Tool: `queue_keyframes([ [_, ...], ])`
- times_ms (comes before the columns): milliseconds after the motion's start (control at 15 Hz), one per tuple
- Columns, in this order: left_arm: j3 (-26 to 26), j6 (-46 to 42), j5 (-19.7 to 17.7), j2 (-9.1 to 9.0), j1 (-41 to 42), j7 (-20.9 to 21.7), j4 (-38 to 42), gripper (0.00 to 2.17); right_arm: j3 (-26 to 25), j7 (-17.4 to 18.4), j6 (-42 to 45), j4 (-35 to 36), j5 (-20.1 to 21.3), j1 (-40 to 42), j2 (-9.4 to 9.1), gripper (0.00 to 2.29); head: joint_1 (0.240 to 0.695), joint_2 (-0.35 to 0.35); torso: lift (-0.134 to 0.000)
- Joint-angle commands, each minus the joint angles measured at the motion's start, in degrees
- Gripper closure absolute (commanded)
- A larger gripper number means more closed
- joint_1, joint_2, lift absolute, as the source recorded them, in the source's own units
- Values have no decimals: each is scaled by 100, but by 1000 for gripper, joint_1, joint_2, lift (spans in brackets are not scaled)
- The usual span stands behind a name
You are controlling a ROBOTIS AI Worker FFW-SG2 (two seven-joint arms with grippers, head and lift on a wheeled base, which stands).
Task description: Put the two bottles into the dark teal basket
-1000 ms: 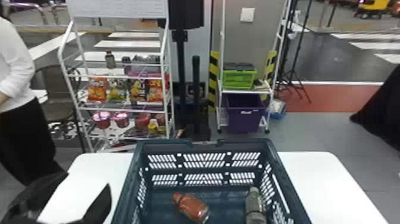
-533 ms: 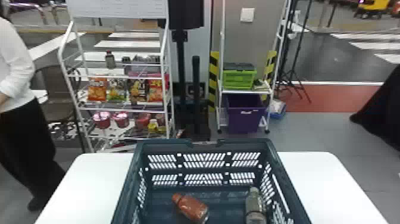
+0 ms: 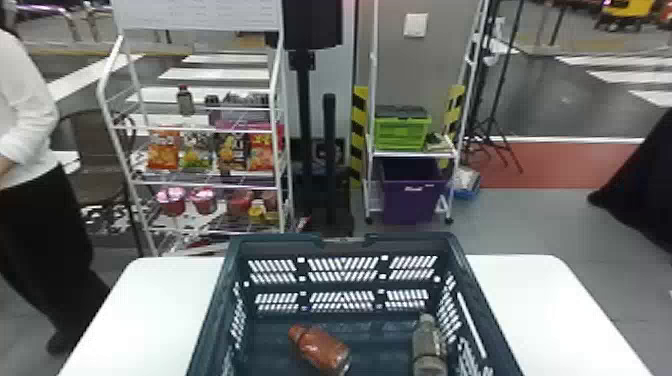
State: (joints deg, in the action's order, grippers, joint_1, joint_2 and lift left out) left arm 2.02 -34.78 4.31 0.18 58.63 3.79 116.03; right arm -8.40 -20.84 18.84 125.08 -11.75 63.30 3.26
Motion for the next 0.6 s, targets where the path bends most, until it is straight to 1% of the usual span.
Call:
queue_keyframes([
  [0,-114,-6,88,-32,17,-19,8,130,-4,-8,18,8,6,25,-1,80,499,0,0],
  [133,-166,-24,114,-32,87,-133,52,130,-4,-61,18,60,6,69,-10,83,499,0,0],
  [533,-166,-6,114,-32,201,-151,131,124,-57,-61,53,87,14,139,-80,83,499,0,0],
])
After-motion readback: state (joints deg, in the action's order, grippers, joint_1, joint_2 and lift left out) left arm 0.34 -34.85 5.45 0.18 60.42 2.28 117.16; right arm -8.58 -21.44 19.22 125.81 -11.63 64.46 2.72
